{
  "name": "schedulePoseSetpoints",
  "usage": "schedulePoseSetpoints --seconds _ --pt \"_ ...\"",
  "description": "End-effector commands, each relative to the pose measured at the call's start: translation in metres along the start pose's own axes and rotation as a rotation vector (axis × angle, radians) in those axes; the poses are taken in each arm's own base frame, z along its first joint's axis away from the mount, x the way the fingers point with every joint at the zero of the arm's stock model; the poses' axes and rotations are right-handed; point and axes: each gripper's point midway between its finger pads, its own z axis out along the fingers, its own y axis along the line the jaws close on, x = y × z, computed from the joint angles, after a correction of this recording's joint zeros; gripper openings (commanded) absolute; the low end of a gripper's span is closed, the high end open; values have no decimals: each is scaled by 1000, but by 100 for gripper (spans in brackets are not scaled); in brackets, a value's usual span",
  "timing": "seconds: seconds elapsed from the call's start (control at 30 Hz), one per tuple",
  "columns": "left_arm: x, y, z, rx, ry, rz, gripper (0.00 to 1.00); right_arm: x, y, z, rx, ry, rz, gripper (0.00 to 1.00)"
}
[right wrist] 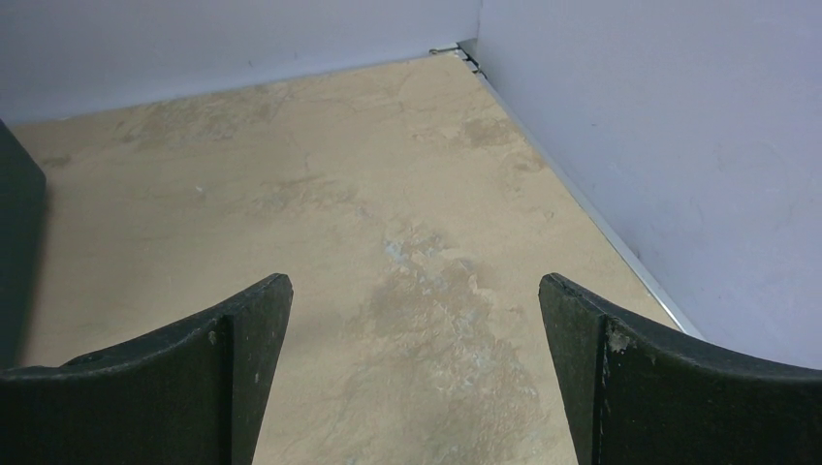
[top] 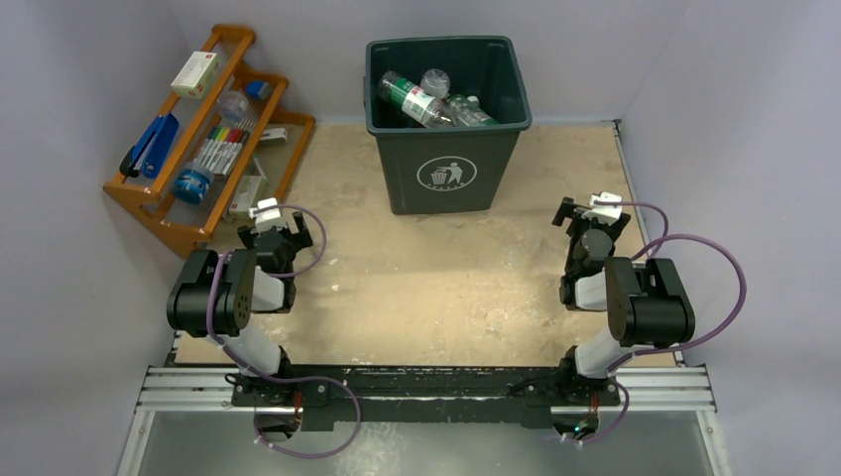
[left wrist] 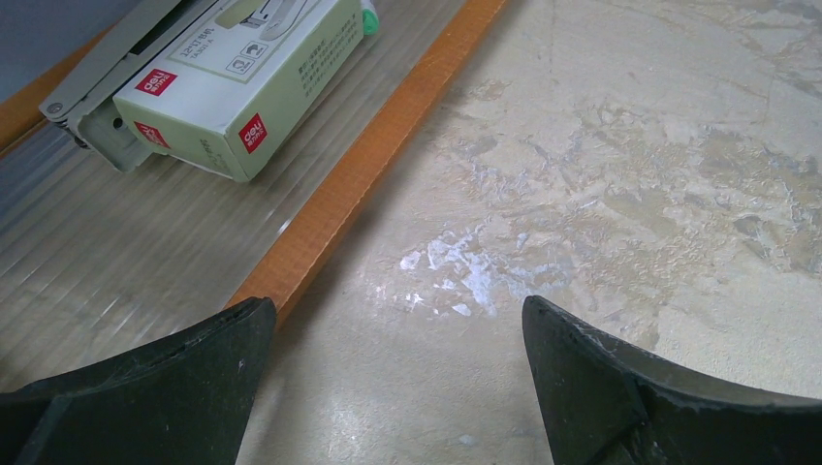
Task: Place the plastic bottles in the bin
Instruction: Reset both arms
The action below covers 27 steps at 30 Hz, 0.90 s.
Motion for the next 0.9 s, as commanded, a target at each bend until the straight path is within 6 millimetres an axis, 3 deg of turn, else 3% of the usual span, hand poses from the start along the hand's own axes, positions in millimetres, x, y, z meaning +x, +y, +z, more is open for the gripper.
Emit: schedulePoseSetpoints --seconds 0.0,0.87 --pt "-21 -2 6 -3 -69 -42 99 -27 -1 4 8 -99 9 100" --pt "-17 -5 8 -17 -53 -18 99 -27 0 4 7 -100 9 100"
